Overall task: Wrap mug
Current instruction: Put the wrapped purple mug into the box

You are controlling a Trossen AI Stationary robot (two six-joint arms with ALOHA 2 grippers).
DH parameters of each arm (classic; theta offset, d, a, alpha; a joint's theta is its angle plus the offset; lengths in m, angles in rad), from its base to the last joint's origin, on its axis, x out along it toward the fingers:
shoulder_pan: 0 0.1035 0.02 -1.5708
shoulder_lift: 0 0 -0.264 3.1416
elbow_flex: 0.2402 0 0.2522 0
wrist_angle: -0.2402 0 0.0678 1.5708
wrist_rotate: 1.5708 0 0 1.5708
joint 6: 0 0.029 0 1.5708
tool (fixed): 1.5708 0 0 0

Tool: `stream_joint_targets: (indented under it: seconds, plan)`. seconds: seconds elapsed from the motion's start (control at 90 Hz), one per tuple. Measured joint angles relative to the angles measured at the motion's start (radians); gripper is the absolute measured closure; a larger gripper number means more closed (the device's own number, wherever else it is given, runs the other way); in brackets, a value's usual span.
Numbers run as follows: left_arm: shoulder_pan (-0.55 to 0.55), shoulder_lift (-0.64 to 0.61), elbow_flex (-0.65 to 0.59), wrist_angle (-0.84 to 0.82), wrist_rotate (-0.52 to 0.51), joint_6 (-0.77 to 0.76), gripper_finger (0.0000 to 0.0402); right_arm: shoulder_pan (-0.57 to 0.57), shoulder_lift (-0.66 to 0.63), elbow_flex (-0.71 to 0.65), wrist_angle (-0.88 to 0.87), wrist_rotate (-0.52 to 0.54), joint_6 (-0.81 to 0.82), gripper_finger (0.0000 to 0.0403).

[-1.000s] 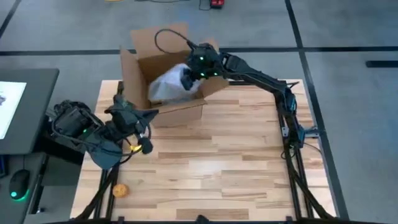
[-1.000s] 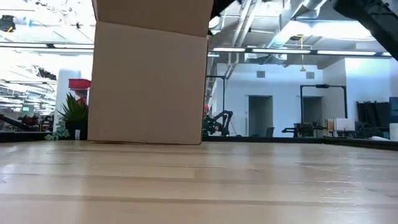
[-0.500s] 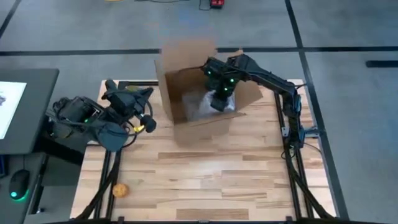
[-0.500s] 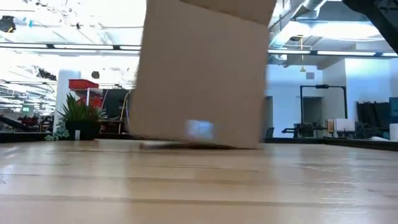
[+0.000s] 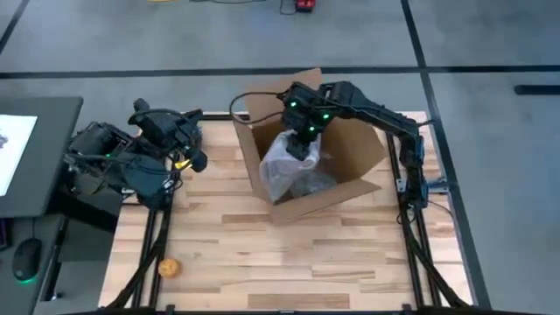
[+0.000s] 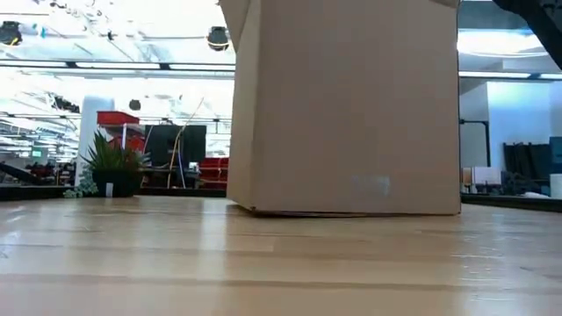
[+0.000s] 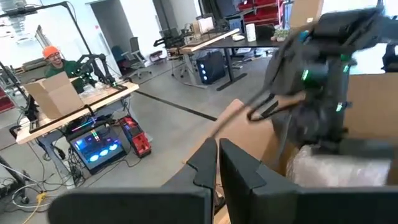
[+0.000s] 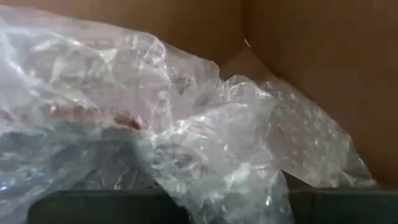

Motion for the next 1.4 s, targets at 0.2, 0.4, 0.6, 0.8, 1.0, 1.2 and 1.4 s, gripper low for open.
stream_joint_targets:
  seconds: [0.2, 0.4, 0.6, 0.8, 1.0, 1.2, 1.4]
  plan:
    - [0.003, 0.001, 0.000, 0.000, 0.049, 0.012, 0.0402, 0.029, 0.111, 0.000, -0.045, 0.056, -0.046, 0.0370]
    - [0.004, 0.003, -0.023, -0.001, 0.089, 0.021, 0.0402, 0.026, 0.214, 0.004, -0.034, 0.098, -0.058, 0.0370]
    - [-0.010, 0.001, -0.023, 0.000, 0.091, 0.029, 0.0402, 0.000, 0.268, 0.003, 0.024, 0.111, -0.011, 0.0367]
    - [-0.013, 0.003, -0.026, 0.001, 0.116, 0.046, 0.0402, -0.026, 0.287, 0.001, 0.097, 0.106, 0.052, 0.0360]
    - [-0.013, 0.002, -0.026, 0.000, 0.130, 0.051, 0.0402, -0.025, 0.288, 0.000, 0.100, 0.089, 0.006, 0.0309]
    - [-0.013, 0.002, -0.026, 0.000, 0.140, 0.050, 0.0402, -0.014, 0.289, 0.000, 0.111, 0.086, -0.018, 0.0190]
    - [-0.014, 0.002, -0.026, 0.001, 0.208, 0.045, 0.0402, -0.014, 0.249, 0.000, 0.095, 0.084, 0.005, 0.0139]
